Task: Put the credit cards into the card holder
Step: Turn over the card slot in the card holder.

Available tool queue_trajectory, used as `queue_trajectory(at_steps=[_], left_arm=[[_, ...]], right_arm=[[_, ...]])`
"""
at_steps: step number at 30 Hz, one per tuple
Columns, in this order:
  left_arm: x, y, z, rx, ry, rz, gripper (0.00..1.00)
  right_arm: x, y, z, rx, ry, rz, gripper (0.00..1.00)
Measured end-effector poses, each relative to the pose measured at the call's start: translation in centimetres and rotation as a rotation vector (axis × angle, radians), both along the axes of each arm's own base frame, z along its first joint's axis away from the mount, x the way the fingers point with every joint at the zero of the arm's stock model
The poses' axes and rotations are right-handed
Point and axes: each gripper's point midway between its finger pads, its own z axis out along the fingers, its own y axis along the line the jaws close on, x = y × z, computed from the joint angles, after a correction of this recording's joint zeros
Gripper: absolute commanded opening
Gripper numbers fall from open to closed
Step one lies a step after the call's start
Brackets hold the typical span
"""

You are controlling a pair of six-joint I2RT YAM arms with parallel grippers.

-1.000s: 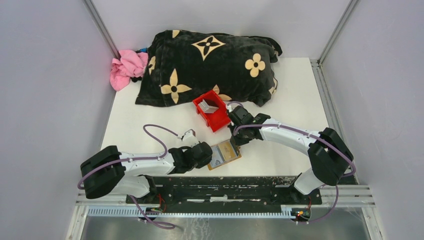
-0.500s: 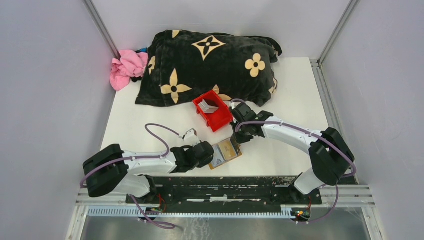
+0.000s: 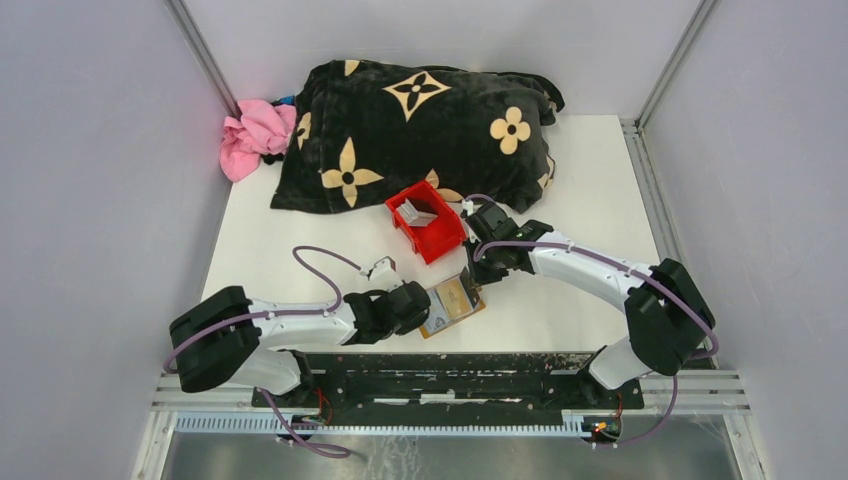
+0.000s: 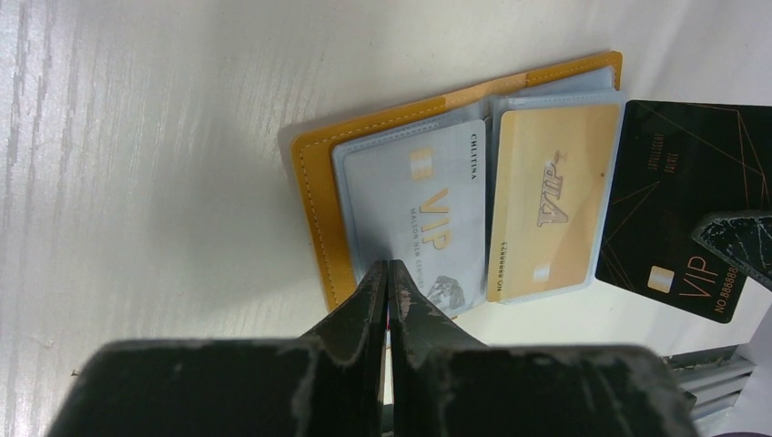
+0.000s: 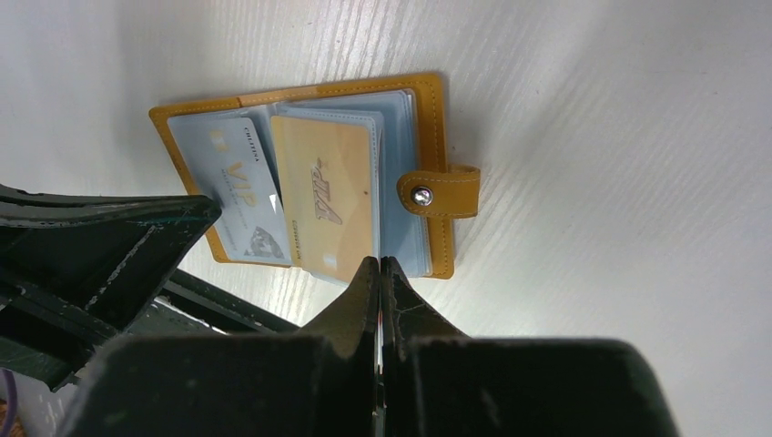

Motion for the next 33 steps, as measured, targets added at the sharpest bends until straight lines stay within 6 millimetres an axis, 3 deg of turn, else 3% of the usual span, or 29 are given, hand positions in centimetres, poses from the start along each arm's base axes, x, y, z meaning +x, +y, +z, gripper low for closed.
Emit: queue_trajectory(at_steps=[14, 33], left_arm=[[0.1, -0.3, 0.0, 0.006, 0.003, -0.001, 0.07], [-0.2, -0.4, -0.1, 0.017, 0.009, -0.010, 0.05]], right_arm=[[0.2, 0.5, 1.7, 0.043, -0.028, 0.006, 0.01], [-0.7, 2.2, 2.4, 0.135, 0.026, 0.005, 0.01]])
